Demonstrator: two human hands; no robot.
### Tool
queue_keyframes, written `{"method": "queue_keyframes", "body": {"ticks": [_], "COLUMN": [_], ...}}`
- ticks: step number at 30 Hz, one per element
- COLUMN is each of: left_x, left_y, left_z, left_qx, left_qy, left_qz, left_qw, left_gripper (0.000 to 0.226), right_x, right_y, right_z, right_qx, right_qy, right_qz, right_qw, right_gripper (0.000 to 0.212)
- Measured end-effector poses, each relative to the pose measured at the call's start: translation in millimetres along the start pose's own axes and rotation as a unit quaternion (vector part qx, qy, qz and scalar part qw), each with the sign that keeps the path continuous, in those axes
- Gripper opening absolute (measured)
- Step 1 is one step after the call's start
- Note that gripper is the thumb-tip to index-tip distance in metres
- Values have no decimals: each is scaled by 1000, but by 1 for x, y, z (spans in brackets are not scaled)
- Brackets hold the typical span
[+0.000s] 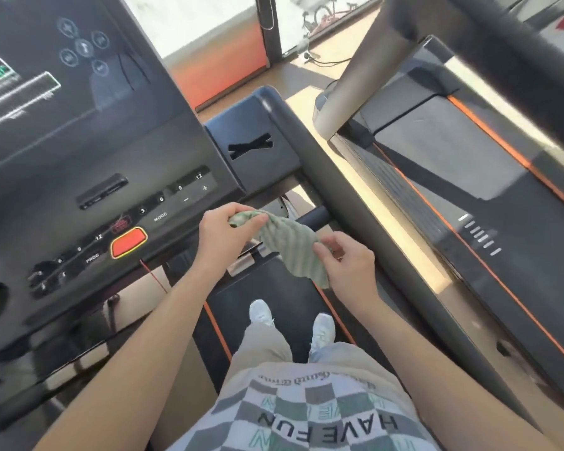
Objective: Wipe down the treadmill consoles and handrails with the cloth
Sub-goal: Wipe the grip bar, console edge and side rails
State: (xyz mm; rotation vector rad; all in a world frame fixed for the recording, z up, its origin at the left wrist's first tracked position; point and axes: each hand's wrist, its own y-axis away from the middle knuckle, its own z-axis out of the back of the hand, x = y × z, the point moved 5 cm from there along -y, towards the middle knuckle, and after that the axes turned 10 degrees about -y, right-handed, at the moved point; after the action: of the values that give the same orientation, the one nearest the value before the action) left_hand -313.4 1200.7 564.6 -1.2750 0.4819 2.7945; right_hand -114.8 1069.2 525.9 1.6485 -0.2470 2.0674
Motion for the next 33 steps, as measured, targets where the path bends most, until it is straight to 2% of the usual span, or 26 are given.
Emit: {"method": "queue_keyframes", "body": {"ticks": [4,8,11,13,16,18,22,25,29,33], "left_x": [15,13,6,5,7,9,16,14,-5,-7], "left_y": [3,10,15,16,14,11,1,-4,4,26], "left_z": [13,20,27,33,42,52,75,86,100,102], "left_qx": [-8,19,28,37,45,28,8,13,-71,-137], "left_qy": [96,155,194,210,206,191,50,-53,-52,-80], "left_qz": [84,107,109,109,95,84,13,-70,-156,-202], "left_qw": [992,982,975,971,973,978,999,996,984,966], "left_gripper": [19,16,8,5,10,13,18,15,17,25], "right_x": [21,48,60,63,63,63,73,85,107,124], "right_y": [-12,-10,-6,-7,-10,-12,-28,-49,-62,-50], "right_z": [-11,-56,-83,-93,-93,-85,-63,-55,-50,-37], "right_qx": [-35,84,126,121,96,99,76,45,69,61], "right_qy": [52,42,71,76,55,47,50,70,23,-9], "right_qz": [78,100,107,100,117,126,153,178,160,229], "right_qw": [995,991,984,985,987,986,984,980,984,971], "right_gripper": [20,33,44,38,17,13,11,12,13,14]}}
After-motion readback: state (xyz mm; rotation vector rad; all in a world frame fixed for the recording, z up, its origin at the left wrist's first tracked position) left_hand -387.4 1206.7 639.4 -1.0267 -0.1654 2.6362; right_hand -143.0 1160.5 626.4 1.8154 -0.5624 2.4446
